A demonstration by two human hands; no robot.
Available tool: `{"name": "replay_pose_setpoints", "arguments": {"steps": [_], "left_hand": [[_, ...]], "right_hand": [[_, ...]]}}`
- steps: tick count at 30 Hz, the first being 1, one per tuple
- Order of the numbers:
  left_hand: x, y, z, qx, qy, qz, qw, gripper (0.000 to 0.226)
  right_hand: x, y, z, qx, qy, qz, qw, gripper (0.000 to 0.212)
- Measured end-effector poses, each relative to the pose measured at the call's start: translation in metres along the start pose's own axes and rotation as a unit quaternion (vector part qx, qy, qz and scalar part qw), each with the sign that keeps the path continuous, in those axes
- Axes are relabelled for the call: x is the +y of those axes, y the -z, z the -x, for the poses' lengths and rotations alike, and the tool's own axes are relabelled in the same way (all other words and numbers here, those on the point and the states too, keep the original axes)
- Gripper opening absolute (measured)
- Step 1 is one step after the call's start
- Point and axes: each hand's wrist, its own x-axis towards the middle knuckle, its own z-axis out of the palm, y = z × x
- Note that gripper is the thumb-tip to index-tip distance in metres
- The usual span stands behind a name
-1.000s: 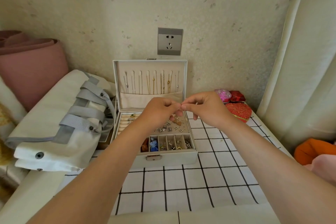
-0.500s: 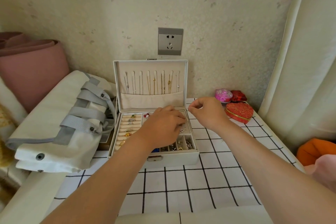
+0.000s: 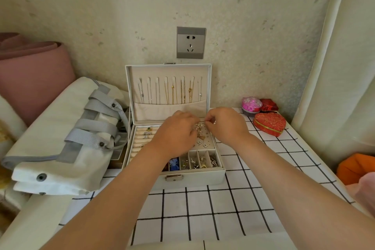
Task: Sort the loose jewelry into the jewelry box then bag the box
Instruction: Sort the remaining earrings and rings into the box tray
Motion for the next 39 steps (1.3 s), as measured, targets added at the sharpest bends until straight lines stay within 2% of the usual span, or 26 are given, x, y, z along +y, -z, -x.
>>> {"name": "replay_pose_setpoints", "arguments": {"steps": [8, 12, 17, 21, 24, 27, 32, 39], "left_hand": [[-0.002, -0.003, -0.001, -0.056, -0.008, -0.027, 0.998, 0.04], [0.0, -0.003, -0.002, -0.058, -0.002, -0.034, 0.998, 0.04], [-0.001, 0.001, -0.004, -0.034, 0.007, 0.013, 0.999, 0.043], [0.017, 0.002, -0.009, 0.007, -0.007, 0.041, 0.999, 0.043], [0.04, -0.007, -0.015, 0.009, -0.028, 0.041, 0.999, 0.037], [0.064, -0.018, -0.023, -0.018, -0.041, 0.035, 0.998, 0.03], [0.097, -0.038, -0.033, -0.094, -0.031, 0.002, 0.995, 0.025], [0.119, -0.065, -0.037, -0.151, 0.007, -0.079, 0.985, 0.019]], "right_hand": [[-0.004, 0.002, 0.002, -0.004, 0.043, 0.039, 0.998, 0.012], [0.001, 0.007, 0.001, -0.051, 0.048, 0.029, 0.997, 0.017], [0.008, 0.02, 0.009, -0.032, -0.005, -0.05, 0.998, 0.02], [0.037, 0.032, 0.022, -0.035, -0.035, -0.046, 0.998, 0.019], [0.063, 0.038, 0.035, -0.071, -0.068, -0.039, 0.994, 0.015], [0.087, 0.043, 0.049, -0.127, -0.094, -0.045, 0.986, 0.01], [0.11, 0.051, 0.066, -0.198, -0.11, -0.075, 0.971, 0.014], [0.108, 0.04, 0.074, -0.204, -0.079, -0.033, 0.975, 0.019]]}}
